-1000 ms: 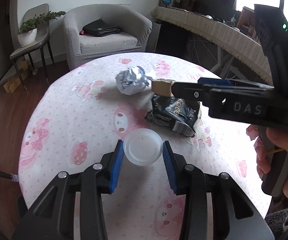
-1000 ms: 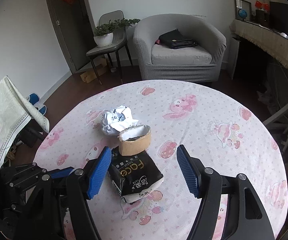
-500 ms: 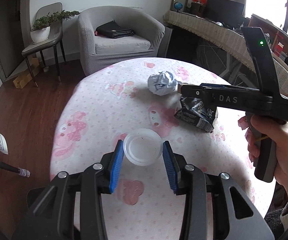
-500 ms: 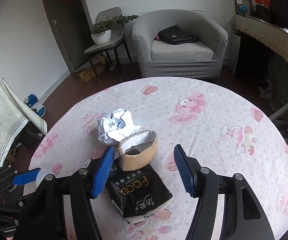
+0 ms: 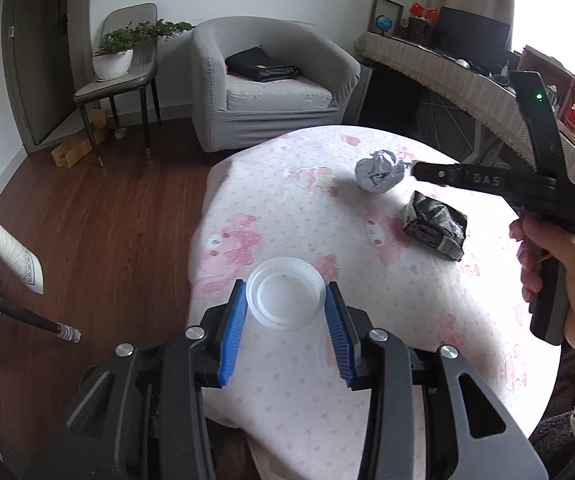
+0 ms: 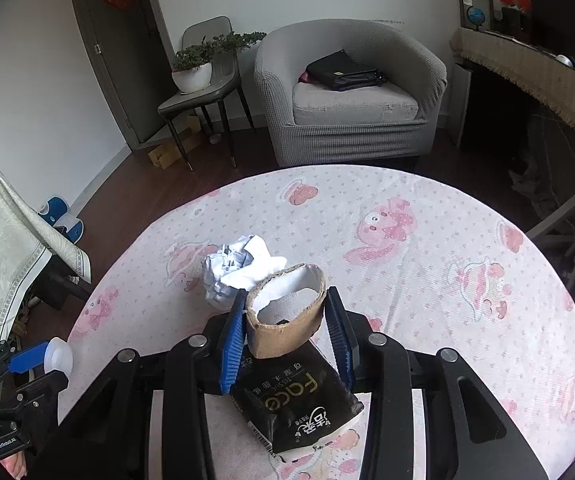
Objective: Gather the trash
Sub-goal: 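Grasp the white plastic lid with the left tool while the right grasps the brown tape core, then carry both items over the green bin and open the left tool to drop the lid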
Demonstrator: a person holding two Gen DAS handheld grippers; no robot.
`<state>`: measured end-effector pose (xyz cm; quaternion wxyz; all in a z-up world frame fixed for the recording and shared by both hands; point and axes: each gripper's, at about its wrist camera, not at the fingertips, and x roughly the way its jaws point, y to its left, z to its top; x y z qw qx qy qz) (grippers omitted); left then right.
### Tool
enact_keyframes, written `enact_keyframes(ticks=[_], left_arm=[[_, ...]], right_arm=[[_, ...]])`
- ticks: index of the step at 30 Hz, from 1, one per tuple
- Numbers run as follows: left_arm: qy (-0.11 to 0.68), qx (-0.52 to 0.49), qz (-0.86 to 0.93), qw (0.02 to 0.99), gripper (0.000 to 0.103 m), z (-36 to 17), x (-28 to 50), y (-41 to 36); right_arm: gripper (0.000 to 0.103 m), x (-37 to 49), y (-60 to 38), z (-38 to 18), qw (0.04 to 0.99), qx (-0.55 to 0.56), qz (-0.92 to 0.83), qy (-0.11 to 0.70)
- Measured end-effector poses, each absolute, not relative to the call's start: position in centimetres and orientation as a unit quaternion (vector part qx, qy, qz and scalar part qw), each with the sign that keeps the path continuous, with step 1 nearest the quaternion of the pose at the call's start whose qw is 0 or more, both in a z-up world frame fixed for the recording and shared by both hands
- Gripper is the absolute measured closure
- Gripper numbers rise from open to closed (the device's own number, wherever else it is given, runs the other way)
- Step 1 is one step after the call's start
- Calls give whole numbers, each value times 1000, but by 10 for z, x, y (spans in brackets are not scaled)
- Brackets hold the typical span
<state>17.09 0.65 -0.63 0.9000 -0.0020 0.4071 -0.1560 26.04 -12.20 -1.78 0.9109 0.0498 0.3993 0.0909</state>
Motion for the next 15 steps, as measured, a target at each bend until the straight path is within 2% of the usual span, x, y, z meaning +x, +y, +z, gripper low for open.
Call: enact_keyframes(ticks=[15], left_arm=[[405, -41, -86, 910, 61, -1, 148, 89]], right_arm=[[64, 238, -54, 24, 921, 25, 149, 360]])
